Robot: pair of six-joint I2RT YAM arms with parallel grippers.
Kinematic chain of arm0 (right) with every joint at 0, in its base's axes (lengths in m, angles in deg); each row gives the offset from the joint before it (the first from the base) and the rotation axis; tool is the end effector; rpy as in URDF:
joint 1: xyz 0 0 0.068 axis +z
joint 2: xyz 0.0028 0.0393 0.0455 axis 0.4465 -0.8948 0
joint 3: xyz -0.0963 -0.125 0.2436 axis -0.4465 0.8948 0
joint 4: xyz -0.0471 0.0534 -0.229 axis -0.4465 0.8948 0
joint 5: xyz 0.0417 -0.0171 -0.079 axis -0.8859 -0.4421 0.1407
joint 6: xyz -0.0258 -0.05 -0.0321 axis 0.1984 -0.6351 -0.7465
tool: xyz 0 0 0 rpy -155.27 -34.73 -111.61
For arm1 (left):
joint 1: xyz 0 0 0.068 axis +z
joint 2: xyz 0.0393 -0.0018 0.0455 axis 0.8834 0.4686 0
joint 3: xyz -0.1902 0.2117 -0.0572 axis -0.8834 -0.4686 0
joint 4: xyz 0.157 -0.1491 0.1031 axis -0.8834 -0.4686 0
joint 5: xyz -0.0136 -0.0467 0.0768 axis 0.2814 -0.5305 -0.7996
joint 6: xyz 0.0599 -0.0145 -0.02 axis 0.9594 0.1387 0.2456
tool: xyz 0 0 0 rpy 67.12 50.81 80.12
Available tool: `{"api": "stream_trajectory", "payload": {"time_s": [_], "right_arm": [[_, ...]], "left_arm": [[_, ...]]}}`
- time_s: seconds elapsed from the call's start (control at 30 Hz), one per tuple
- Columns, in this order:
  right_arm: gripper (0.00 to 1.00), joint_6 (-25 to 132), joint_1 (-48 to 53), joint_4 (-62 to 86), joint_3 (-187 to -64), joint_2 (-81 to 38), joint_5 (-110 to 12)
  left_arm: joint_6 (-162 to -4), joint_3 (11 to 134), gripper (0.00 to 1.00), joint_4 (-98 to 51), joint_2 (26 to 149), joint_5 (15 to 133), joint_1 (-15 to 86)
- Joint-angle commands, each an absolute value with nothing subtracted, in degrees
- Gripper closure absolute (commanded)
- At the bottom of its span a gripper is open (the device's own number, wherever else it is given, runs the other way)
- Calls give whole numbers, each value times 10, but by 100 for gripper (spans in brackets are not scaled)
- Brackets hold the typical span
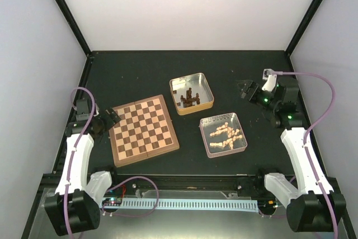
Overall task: Set up the chess pieces on the board
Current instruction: Adjust the chessboard at the center of the board.
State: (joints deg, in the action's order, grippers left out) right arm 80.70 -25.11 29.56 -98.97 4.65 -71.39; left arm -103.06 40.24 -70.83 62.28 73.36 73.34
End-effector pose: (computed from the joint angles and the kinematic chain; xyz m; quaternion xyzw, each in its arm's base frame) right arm 0.1925 0.0303 0.3330 0.0906 0.8170 0.3689 0.4338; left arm 0.1379 0.0208 0.2470 -0.3320 0.8948 -0.1133 0.2763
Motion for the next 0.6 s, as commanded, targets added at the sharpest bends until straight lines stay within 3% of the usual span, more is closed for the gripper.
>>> {"api": "stream_trajectory", "payload": {"time_s": [0.0,0.57], "right_arm": [[12,827,-255,273,-977,44,-735],[13,841,-241,274,-963,36,-691]], "left_arm": [[-1089,390,1,-761,648,719,746],[-1152,306,1,-840,663,876,731]]}}
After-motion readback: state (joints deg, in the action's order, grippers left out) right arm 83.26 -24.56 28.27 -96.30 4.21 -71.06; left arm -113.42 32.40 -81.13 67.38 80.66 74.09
